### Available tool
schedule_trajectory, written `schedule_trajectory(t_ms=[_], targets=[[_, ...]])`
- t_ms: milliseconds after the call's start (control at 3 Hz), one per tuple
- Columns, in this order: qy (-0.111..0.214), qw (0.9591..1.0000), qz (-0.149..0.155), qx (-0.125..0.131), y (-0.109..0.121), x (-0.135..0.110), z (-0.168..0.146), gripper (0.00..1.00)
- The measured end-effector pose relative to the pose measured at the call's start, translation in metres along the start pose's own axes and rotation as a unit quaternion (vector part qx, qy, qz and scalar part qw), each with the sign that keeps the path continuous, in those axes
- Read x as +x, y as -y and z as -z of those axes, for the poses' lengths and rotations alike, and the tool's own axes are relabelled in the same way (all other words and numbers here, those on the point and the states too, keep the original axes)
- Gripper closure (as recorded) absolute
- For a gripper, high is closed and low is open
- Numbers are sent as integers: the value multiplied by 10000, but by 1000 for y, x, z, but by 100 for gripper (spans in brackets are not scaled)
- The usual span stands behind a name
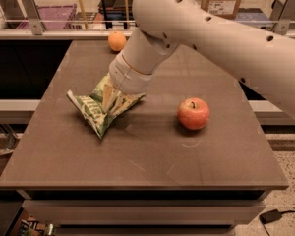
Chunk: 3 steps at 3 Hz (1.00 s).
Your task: Pick green jalapeno chip bag
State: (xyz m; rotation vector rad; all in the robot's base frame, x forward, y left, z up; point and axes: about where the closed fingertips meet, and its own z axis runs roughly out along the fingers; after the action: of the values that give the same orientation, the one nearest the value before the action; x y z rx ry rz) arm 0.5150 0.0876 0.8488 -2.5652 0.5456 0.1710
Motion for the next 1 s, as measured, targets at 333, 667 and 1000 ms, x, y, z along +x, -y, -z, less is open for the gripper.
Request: schedule_trajectory(t_ms=[333, 667, 1000], targets=[[96, 9996, 136, 240, 2, 13, 13, 100], [158, 9976, 344, 583, 3, 27, 27, 100], [139, 9935, 536, 992, 4, 41, 38, 100]])
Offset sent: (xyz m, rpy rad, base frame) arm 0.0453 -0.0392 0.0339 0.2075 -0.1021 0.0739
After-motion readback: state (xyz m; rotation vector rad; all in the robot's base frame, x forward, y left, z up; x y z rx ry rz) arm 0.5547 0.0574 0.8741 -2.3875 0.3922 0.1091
